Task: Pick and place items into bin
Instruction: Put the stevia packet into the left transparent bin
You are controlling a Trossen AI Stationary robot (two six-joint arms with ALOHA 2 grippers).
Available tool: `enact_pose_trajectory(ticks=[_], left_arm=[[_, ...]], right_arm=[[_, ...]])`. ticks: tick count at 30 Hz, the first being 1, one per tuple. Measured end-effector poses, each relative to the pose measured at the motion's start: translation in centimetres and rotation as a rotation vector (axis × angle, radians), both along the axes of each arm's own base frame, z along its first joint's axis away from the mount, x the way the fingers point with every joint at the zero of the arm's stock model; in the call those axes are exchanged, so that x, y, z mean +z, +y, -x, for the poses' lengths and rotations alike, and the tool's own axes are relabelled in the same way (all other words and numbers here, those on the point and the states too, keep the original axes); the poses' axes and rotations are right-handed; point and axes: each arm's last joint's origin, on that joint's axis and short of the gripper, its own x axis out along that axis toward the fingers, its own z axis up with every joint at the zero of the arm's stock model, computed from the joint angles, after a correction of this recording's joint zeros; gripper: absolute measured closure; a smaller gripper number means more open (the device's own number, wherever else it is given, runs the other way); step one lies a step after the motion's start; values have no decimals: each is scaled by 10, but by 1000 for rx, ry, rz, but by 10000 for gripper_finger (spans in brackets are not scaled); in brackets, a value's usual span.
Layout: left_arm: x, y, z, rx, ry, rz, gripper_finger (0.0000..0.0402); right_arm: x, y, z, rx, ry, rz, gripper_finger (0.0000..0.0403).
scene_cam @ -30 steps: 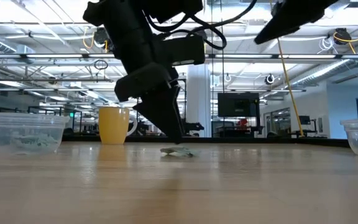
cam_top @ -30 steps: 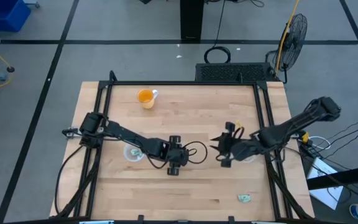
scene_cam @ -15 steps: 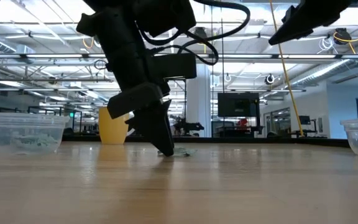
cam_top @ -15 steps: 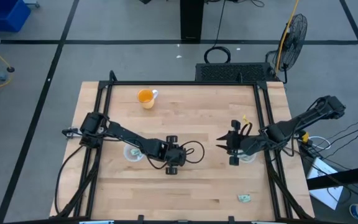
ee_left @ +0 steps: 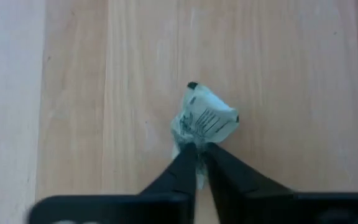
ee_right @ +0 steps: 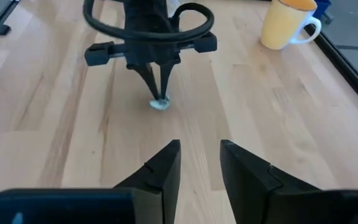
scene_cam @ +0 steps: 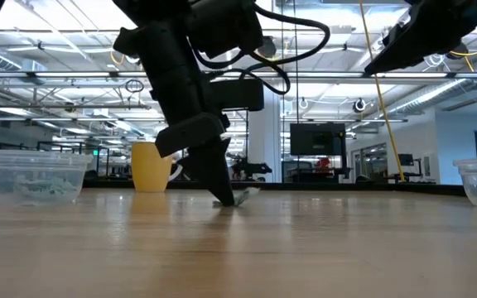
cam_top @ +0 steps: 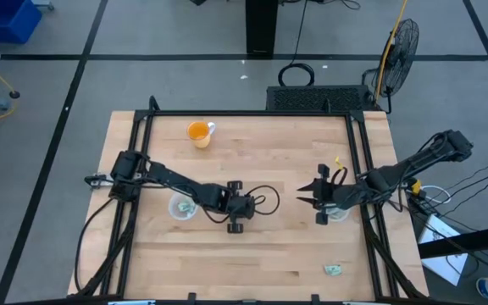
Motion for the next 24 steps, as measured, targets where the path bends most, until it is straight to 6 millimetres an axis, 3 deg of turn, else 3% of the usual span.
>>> enact_pose_trajectory(ticks=[2,6,9,17,20,24], left_arm=[[1,1,0,-9,2,4,390],[9,1,4,-4,1,-9,390],[33,-5,12,-7,-31,-27,395],[107,-21,83,255,26,-22,398],[115,-37,108,317,37,12,395],[106,-54,138,414,82,1,398]], right_arm=[[0,-1,2,10,-2,14,297],[2,-2,4,10,-17,8,298],[3,-3,5,10,-20,6,298],[2,-3,6,10,-11,9,300],[2,-3,6,10,-12,9,301],[2,-3,6,7,-12,1,301]])
